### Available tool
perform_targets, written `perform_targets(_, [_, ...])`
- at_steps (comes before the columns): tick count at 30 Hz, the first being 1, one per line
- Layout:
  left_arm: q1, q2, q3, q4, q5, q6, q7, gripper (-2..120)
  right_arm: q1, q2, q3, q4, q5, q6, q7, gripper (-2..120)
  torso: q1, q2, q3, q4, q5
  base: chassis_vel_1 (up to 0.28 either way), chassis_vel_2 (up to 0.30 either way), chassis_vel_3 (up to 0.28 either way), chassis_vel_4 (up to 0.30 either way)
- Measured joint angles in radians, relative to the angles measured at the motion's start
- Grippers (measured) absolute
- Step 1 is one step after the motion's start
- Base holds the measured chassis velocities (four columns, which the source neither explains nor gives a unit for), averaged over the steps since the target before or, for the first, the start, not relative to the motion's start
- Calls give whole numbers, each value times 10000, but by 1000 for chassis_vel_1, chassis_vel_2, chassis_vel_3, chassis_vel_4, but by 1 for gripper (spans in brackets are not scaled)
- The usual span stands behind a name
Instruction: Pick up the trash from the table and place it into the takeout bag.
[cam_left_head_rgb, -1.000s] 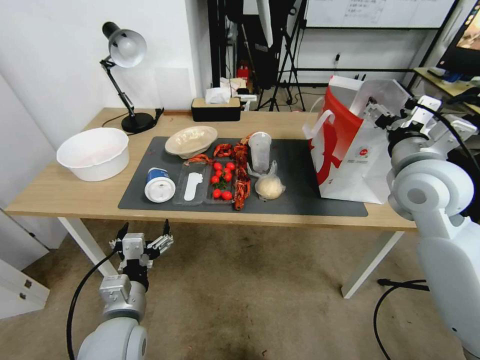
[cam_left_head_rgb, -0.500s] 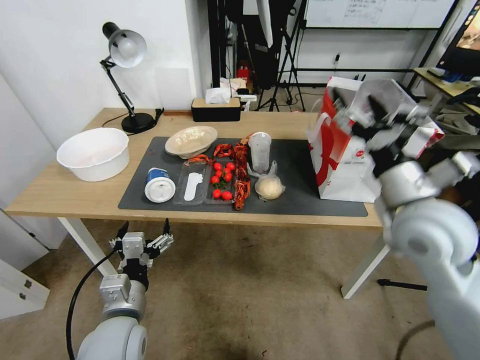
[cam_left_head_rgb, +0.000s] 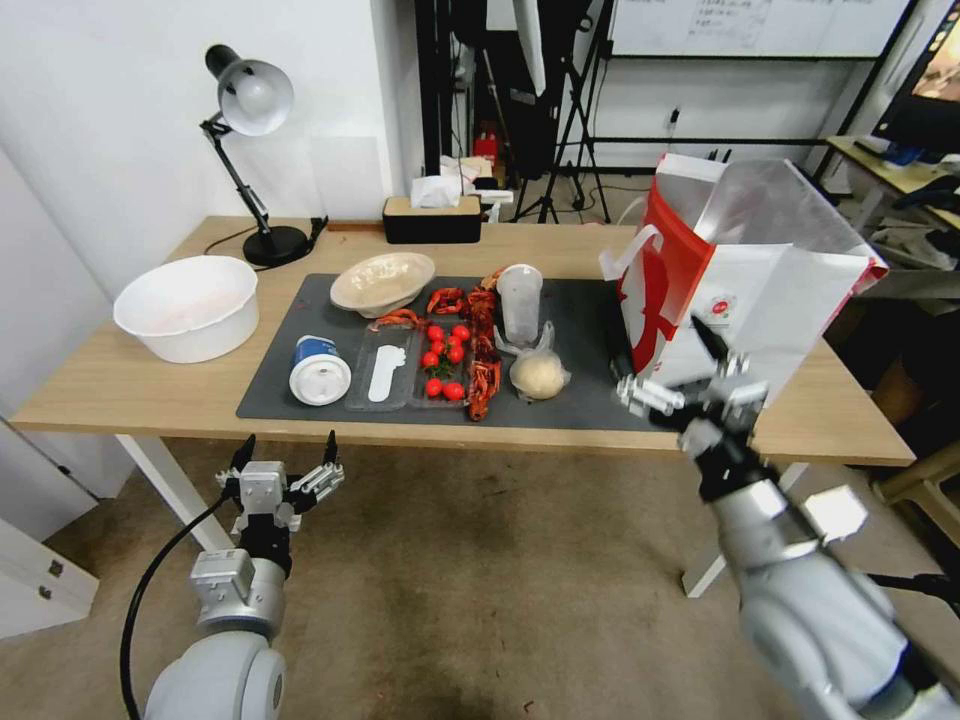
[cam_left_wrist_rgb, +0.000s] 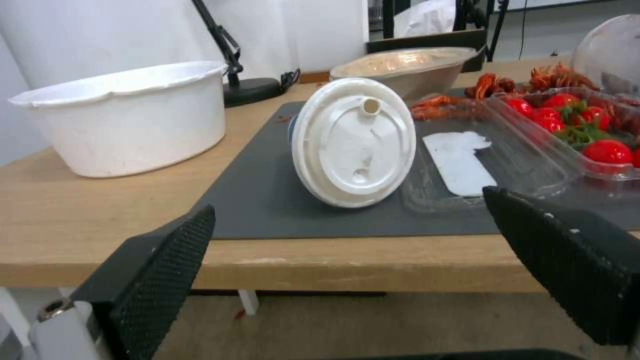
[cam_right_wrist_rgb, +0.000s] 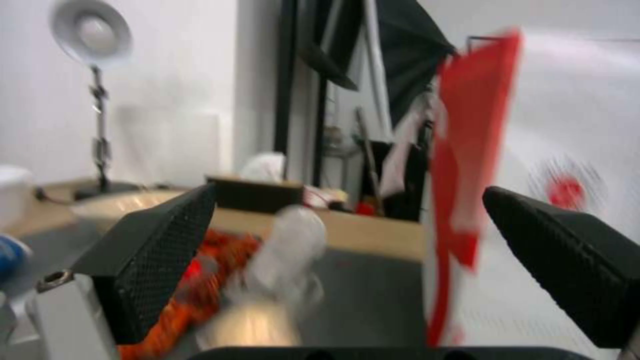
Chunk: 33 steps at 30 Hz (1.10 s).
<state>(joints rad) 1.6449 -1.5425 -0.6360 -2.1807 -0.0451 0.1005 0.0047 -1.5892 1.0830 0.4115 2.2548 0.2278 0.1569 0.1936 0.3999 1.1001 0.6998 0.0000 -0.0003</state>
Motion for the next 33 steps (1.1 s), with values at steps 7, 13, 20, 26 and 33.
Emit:
perform_targets(7, [-87, 148, 11, 141, -130, -89, 69, 100, -934, 356, -473, -1016, -760, 860, 861, 100, 0, 0, 0, 0, 1, 0, 0, 0, 0])
perform_targets(13, [-145, 207, 23, 219, -186, -125, 123, 100, -1173, 492, -752, -1428, -925, 1106, 1267, 100, 0, -1, 0, 2, 1, 0, 0, 0, 0])
perform_targets(20, [-160, 224, 24, 282, -195, -186, 145, 100, -1229, 623, -1004, -1664, -949, 1107, 1619, 100, 1, -1, 1, 0, 2, 0, 0, 0, 0])
perform_targets(26, [-155, 226, 19, 284, -204, -204, 148, 100, -1180, 626, -1074, -1693, -902, 1097, 1678, 100, 0, -1, 2, 0, 2, 0, 0, 0, 0])
perform_targets(33, [-150, 225, 17, 285, -208, -208, 154, 100, -745, 554, -1296, -1563, -620, 781, 1795, 100, 0, -1, 2, 0, 2, 0, 0, 0, 0])
